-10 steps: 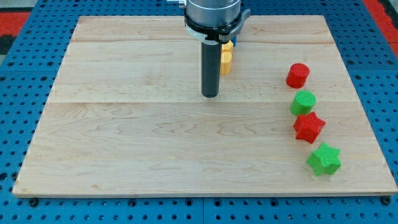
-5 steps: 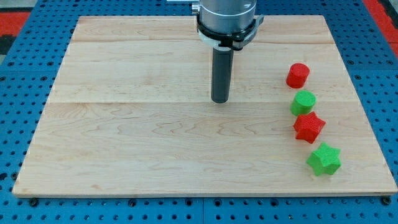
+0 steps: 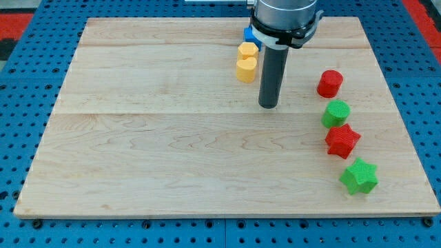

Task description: Place your arm to the right of the red star

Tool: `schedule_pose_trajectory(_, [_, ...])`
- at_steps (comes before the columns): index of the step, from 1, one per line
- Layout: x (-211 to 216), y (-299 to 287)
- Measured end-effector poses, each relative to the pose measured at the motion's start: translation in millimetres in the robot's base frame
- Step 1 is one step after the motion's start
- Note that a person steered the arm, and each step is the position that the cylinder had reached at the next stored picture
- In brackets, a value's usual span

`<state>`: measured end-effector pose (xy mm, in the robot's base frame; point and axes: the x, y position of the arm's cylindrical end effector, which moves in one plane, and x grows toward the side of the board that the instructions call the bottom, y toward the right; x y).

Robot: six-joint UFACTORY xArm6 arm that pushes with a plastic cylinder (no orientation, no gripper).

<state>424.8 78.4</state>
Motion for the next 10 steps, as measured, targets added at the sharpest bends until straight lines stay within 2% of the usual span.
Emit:
schedule_pose_trajectory(1, [23,20])
schedule_pose_trajectory(4, [164,20])
schedule_pose_trajectory(5, [193,24])
schedule_pose_trajectory(6, [194,35])
schedule_pose_trajectory(8, [193,133])
schedule_pose_trajectory(9, [177,198])
schedule_pose_trajectory(10, [121,216])
